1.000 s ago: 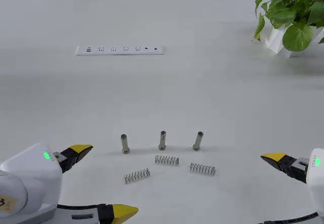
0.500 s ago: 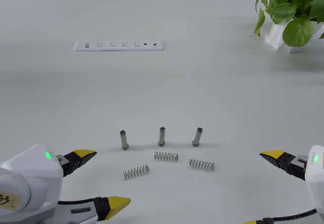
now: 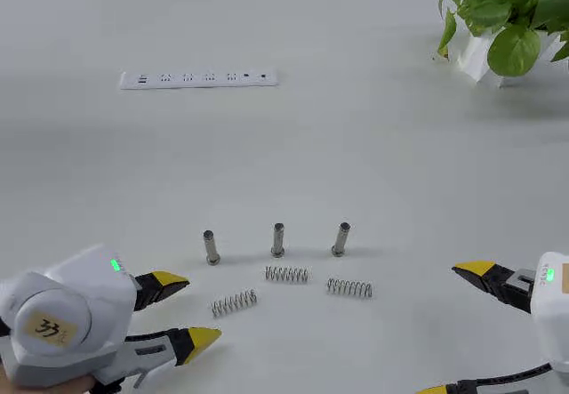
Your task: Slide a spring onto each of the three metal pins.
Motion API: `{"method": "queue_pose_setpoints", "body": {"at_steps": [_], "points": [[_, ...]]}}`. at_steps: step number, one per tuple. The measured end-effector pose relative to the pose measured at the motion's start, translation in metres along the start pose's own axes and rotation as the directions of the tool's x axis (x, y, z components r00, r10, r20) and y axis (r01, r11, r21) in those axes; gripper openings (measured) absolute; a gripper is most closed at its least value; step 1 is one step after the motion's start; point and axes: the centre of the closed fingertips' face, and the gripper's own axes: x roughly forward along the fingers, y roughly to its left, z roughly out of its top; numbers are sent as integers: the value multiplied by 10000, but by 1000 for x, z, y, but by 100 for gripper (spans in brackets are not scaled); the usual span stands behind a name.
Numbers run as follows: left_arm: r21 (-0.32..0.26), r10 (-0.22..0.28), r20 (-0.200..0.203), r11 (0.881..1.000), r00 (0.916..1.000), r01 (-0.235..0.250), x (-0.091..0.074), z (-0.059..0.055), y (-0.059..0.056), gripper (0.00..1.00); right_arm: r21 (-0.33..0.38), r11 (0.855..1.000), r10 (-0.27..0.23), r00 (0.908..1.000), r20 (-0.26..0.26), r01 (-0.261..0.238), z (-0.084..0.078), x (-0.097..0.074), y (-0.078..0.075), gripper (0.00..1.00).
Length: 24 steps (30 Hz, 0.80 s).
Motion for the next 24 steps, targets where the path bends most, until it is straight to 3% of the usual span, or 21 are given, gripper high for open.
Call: {"method": "queue_pose_setpoints", "body": {"at_steps": [9,24], "points": [[542,-459,-710,9973,9964,498,12,-4,-1,24,138,9999,-64,10000,3,64,-2,-2,-1,99],[1080,-944,-1535,9879,9836,1116,24,-6,-2,15,228,9997,-81,10000,13,81,-2,-1,0,99]]}}
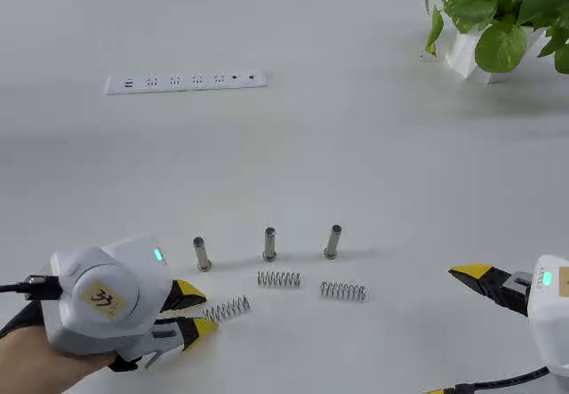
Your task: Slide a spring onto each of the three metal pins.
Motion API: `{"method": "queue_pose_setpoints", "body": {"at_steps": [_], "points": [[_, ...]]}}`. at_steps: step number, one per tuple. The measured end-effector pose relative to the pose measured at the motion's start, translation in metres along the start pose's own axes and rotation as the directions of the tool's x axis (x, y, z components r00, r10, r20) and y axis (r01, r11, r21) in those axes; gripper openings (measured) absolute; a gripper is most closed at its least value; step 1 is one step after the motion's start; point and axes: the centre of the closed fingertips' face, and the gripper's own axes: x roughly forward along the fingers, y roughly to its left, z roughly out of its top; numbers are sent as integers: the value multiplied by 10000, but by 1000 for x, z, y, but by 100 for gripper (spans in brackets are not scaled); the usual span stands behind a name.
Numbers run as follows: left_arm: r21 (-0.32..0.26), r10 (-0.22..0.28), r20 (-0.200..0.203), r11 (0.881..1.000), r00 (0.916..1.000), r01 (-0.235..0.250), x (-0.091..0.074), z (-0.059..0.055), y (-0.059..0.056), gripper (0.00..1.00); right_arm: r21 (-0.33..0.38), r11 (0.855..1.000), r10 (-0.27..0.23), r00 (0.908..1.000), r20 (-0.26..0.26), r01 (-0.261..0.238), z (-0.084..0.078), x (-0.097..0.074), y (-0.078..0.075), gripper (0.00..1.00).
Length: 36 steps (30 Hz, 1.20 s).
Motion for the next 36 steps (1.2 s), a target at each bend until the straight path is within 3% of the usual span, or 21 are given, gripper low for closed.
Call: {"method": "queue_pose_setpoints", "body": {"at_steps": [5,16,23,36], "points": [[226,-67,-263,9997,9996,73,2,-2,-2,11,16,10000,-11,10000,3,11,0,0,0,99],[-4,129,-324,9999,9994,-129,1,-1,-3,8,24,10000,-25,10000,68,25,1,1,1,99],[-955,291,-116,9950,9995,-301,1,-1,-2,7,-13,10000,9,9999,115,-8,3,1,3,99],[-1756,484,390,9836,9981,-408,-7,4,-1,7,-138,9999,49,9999,150,-47,7,1,5,99]]}}
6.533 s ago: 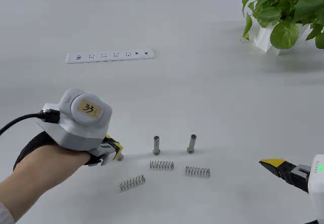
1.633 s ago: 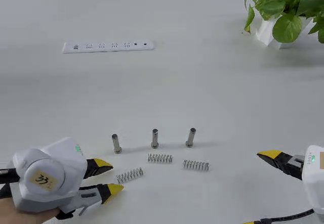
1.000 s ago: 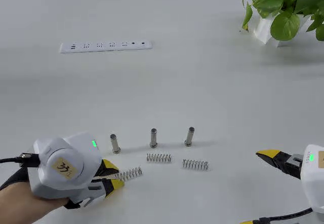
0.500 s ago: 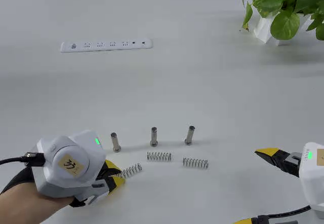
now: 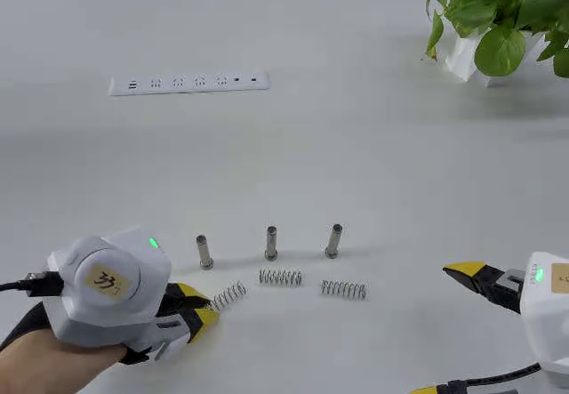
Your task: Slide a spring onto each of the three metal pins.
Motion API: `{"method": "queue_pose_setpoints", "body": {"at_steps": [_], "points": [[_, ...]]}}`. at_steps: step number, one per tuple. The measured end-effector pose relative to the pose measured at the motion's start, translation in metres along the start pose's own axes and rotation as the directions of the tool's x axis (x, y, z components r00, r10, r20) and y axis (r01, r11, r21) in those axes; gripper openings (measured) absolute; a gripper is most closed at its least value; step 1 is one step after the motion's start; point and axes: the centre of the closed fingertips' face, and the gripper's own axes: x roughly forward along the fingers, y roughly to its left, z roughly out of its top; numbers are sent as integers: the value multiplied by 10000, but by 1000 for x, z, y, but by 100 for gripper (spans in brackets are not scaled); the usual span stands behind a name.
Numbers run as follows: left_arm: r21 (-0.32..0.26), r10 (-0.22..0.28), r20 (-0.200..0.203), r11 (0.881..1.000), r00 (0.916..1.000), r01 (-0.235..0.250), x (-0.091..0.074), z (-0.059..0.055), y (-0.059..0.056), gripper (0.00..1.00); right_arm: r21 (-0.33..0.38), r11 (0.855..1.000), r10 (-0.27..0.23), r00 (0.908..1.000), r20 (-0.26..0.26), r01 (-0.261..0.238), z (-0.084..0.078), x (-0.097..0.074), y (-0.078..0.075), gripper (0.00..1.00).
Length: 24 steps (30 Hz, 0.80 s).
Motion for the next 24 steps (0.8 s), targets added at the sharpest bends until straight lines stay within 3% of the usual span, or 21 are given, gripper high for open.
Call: {"method": "queue_pose_setpoints", "body": {"at_steps": [5,13,18,21,24], "points": [[61,-164,504,9999,9986,161,-5,14,-9,7,-111,9999,35,10000,31,-35,4,0,0,99],[709,-443,1107,9968,9929,366,-9,36,-27,7,-418,9989,200,9998,29,-198,11,0,0,99],[790,-912,1737,9938,9806,785,-13,52,-44,7,6,9994,354,9980,525,-355,24,-1,1,98],[928,-983,1760,9922,9795,829,-12,54,-51,7,73,9992,391,9966,721,-398,29,-2,2,98],[1069,-1272,1947,9884,9726,1078,-15,60,-59,7,257,9981,537,9938,974,-565,36,-3,4,98]]}}
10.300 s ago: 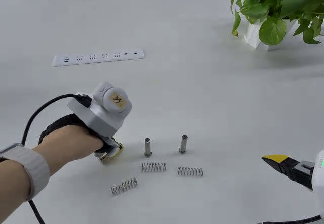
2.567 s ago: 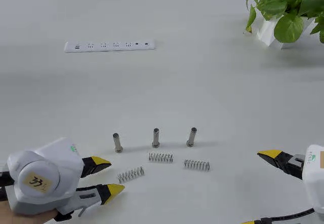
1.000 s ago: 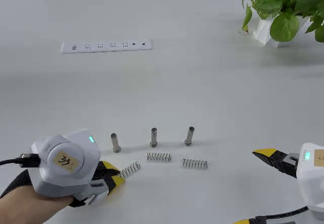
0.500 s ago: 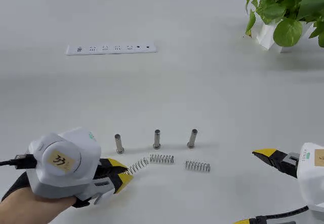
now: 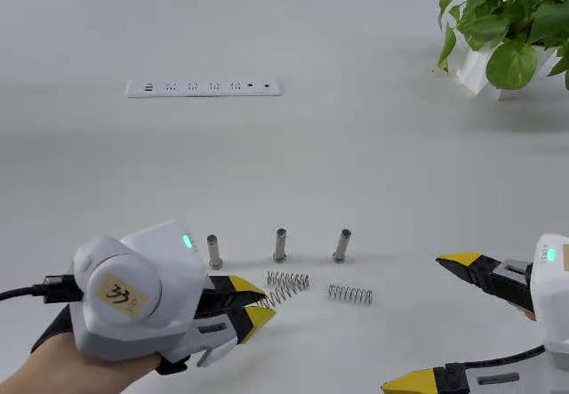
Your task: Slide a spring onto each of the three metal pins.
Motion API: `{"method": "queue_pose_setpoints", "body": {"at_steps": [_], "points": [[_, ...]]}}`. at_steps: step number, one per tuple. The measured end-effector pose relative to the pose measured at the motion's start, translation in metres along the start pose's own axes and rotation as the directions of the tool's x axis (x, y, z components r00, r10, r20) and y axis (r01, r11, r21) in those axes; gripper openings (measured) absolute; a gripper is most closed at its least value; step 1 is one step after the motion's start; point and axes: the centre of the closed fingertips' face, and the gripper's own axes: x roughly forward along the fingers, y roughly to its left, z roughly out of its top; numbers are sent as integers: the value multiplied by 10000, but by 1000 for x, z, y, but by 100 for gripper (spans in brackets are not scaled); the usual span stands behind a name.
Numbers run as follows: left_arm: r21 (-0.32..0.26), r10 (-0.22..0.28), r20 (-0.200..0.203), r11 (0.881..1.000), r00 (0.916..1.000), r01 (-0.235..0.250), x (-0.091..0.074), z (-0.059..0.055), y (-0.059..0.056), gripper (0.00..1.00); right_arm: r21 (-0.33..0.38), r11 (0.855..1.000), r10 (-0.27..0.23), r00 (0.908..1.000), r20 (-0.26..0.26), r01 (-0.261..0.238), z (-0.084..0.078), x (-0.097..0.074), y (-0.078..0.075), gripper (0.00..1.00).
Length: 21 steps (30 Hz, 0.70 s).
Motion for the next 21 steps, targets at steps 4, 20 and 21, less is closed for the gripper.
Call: {"method": "queue_pose_setpoints", "body": {"at_steps": [4,20,21], "points": [[195,-274,296,9994,9992,269,-1,12,-9,7,176,9996,211,9993,306,-217,10,0,2,96],[542,-1166,805,9922,9899,1125,4,34,-31,7,699,9810,1730,9794,1043,-1808,40,6,20,63],[567,-1223,837,9914,9890,1178,4,36,-33,7,757,9768,1918,9756,1073,-2004,42,6,23,60]]}}
